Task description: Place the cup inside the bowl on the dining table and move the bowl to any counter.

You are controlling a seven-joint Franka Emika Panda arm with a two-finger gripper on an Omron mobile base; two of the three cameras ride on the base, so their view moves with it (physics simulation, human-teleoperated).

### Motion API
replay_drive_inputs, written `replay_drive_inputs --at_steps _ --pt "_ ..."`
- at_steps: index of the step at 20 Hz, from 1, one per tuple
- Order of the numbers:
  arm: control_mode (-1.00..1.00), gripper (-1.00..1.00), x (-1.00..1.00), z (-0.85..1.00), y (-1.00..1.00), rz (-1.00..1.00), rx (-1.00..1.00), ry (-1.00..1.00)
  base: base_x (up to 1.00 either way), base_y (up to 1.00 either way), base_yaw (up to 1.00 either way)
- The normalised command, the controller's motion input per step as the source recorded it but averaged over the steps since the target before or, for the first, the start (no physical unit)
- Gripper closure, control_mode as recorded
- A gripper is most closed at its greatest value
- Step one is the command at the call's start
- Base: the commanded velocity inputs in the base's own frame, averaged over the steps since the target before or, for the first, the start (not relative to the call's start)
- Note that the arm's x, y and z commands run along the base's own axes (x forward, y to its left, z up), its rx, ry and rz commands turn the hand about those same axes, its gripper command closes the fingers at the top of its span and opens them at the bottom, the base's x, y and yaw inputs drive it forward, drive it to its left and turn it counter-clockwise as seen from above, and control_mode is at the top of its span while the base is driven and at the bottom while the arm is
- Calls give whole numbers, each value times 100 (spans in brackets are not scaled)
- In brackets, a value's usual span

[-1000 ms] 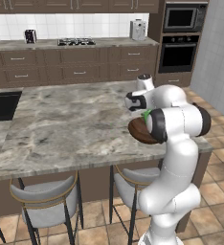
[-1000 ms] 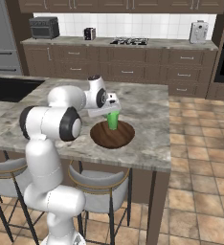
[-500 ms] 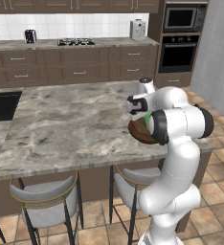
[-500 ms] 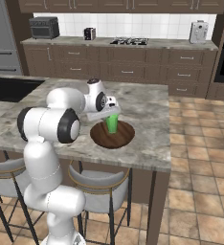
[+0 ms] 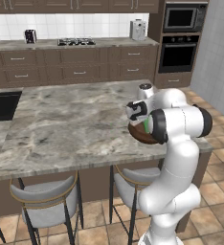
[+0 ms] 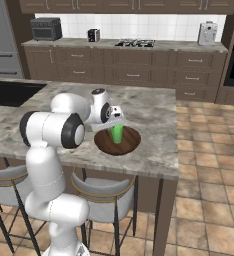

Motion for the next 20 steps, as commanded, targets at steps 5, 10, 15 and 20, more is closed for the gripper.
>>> replay_drive_inputs --at_steps 5,10,15,20 --pt "-100 100 0 -9 0 4 0 0 0 0 0" --pt "-100 100 0 -10 0 4 0 0 0 0 0" --pt "-100 100 0 -12 0 4 0 0 0 0 0" --pt "-100 100 0 -12 0 4 0 0 0 0 0"
